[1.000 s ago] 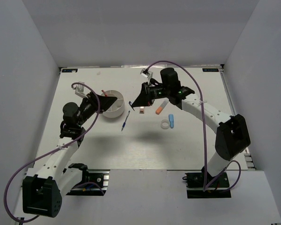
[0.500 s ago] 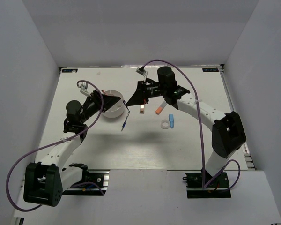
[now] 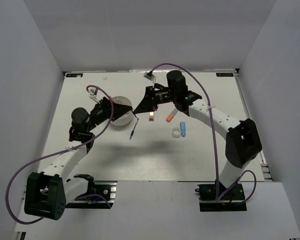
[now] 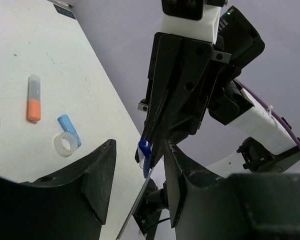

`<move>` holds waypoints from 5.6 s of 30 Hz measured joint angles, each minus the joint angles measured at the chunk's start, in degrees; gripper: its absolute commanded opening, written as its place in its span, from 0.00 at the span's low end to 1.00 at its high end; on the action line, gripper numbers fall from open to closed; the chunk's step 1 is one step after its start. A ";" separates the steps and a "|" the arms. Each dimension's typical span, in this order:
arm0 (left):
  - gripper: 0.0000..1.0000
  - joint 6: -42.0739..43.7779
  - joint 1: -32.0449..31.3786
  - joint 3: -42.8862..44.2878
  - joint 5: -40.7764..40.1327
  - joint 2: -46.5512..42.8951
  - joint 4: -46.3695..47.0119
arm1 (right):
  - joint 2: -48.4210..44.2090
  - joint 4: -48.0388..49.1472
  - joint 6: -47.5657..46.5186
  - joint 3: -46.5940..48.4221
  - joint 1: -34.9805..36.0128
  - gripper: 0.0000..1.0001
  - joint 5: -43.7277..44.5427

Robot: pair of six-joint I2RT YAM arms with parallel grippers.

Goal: Sort the stationery into containers
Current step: Pick up the pen cap from the center of the board, then move the pen to the center of the board, then pick up the pen from the center of the board.

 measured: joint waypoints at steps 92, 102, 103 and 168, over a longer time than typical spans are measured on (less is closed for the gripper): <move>0.00 -8.57 16.76 0.79 -13.70 -4.13 -22.56 | 33.00 -49.51 -135.86 26.80 10.54 0.36 31.82; 0.00 -8.57 17.51 0.17 -13.77 -5.55 -22.69 | 36.89 -53.86 -142.11 33.03 10.58 0.31 33.94; 0.00 -8.57 17.57 0.13 -13.77 -5.64 -22.69 | 37.27 -54.55 -143.05 33.68 10.62 0.31 34.42; 0.00 -7.26 18.84 -0.17 -9.29 -6.12 -20.90 | 12.72 -48.46 -119.21 -4.59 11.54 0.35 36.11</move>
